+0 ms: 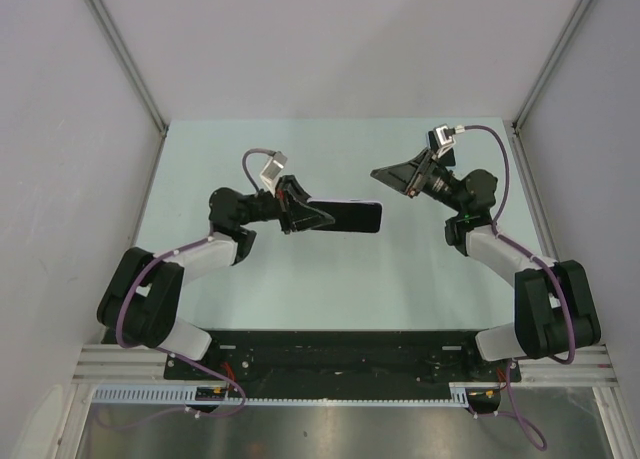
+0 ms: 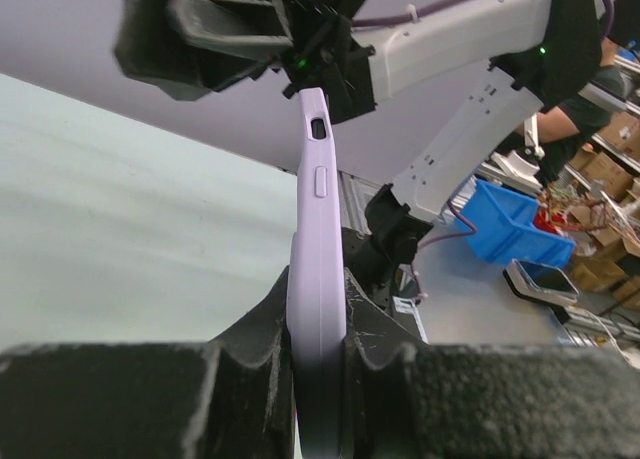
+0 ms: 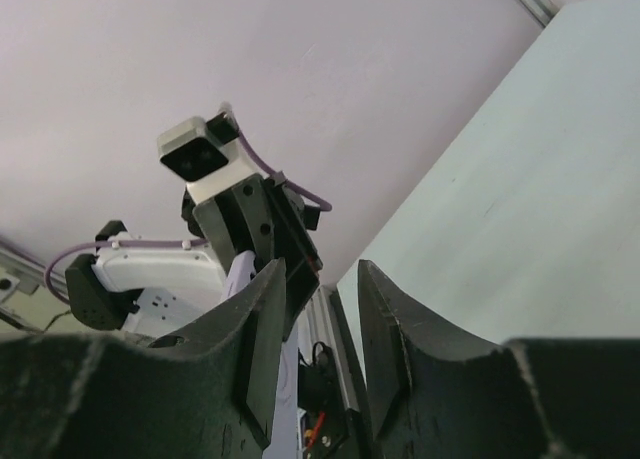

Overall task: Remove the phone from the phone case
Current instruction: Remove the phone case from the phone.

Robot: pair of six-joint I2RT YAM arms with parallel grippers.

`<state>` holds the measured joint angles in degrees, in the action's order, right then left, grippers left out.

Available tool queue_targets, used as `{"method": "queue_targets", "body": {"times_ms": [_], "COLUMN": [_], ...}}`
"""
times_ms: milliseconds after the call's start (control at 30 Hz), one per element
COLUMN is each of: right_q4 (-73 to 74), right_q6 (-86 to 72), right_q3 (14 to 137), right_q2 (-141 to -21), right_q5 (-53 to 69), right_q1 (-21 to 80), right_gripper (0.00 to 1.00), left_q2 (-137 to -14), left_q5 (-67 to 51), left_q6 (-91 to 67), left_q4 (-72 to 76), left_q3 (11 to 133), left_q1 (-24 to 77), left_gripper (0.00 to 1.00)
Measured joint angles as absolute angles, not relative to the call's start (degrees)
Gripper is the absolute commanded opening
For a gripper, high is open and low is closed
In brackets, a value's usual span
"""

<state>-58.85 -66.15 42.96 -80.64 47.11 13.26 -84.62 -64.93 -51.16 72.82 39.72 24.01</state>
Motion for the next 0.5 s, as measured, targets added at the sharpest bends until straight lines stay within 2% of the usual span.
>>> {"method": "queue_targets", "body": {"times_ms": [500], "right_q4": [-64.1], "right_q6": [-64.49], "right_q3": [42.98], "right_q2": [-80.27], "right_q5": [52.25], "right_q1": [14.35], "right_gripper": [0.37], "left_q2": [-84.62], "left_q5": [-59.13], "left_q6": [-51.46], "left_q4": [72.84], "left_q3": [38.22], "left_q1": [21.28], "left_gripper": [0.0]}}
